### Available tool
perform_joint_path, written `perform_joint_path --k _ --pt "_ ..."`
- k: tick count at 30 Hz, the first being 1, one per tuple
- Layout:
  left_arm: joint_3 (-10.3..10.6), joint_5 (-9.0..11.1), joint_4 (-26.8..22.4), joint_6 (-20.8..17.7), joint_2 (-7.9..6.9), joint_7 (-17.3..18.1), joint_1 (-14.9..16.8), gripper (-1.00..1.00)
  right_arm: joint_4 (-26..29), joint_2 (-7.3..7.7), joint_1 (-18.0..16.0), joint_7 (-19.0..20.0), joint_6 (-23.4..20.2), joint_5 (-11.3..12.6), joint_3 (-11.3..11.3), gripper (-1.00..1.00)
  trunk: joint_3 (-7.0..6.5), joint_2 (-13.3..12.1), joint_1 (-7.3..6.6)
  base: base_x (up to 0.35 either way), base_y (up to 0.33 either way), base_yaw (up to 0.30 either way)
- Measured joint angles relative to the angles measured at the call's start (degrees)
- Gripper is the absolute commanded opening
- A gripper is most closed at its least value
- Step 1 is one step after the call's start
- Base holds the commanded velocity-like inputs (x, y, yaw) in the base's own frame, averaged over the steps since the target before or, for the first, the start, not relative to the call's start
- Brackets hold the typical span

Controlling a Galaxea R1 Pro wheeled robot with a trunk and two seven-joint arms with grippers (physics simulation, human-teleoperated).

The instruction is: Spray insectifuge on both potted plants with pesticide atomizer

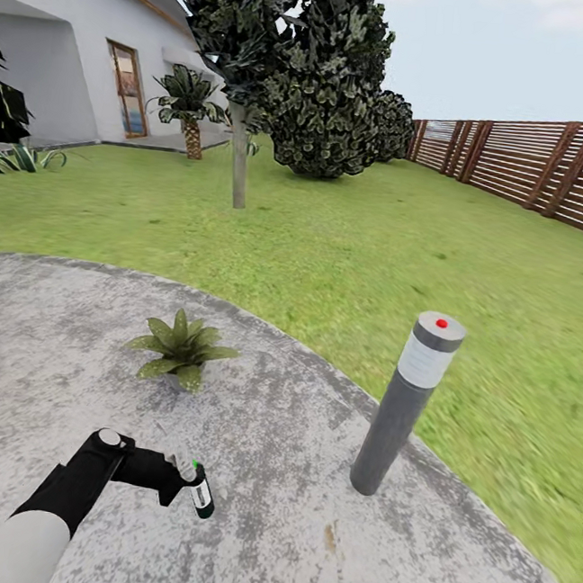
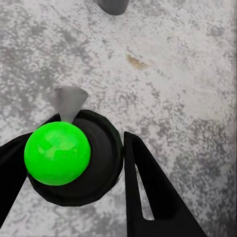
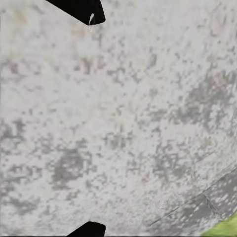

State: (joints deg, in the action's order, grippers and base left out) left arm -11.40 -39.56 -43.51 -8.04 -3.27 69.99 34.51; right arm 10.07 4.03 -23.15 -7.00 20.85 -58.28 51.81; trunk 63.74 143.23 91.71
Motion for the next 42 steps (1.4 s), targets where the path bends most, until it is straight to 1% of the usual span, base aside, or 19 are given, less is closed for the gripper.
perform_joint_path --k 5,9,17,31,42 --pt "-0.1 -0.1 -0.1 -0.1 0.29 -0.2 0.0 -1.0 -0.1 -0.22 0.0 0.0 0.0 0.0 -0.1 1.0 0.0 0.0 0.0 0.0 -0.311 0.0" --pt "-0.2 -0.1 -0.1 -0.6 0.32 -0.7 0.0 -1.0 -0.1 -0.26 0.0 0.0 0.0 0.1 -0.1 1.0 0.0 0.0 0.0 0.0 -0.314 0.0" --pt "-0.3 -0.1 -0.1 -0.2 0.31 -0.5 0.0 -1.0 -0.2 -0.27 0.0 0.0 0.0 0.0 -0.1 1.0 0.0 0.0 0.0 0.0 -0.314 0.052" --pt "-0.4 -0.1 -0.2 0.0 0.31 -0.4 0.0 -1.0 -0.2 -0.27 0.0 0.0 0.0 0.0 -0.1 1.0 -0.24 0.0 0.01 -0.01 -0.314 0.251" --pt "-0.4 0.0 -0.2 0.0 0.31 -0.4 0.0 -1.0 -0.2 -0.27 0.0 0.0 0.0 0.0 -0.1 1.0 -0.52 0.0 0.02 -0.149 -0.312 0.266"
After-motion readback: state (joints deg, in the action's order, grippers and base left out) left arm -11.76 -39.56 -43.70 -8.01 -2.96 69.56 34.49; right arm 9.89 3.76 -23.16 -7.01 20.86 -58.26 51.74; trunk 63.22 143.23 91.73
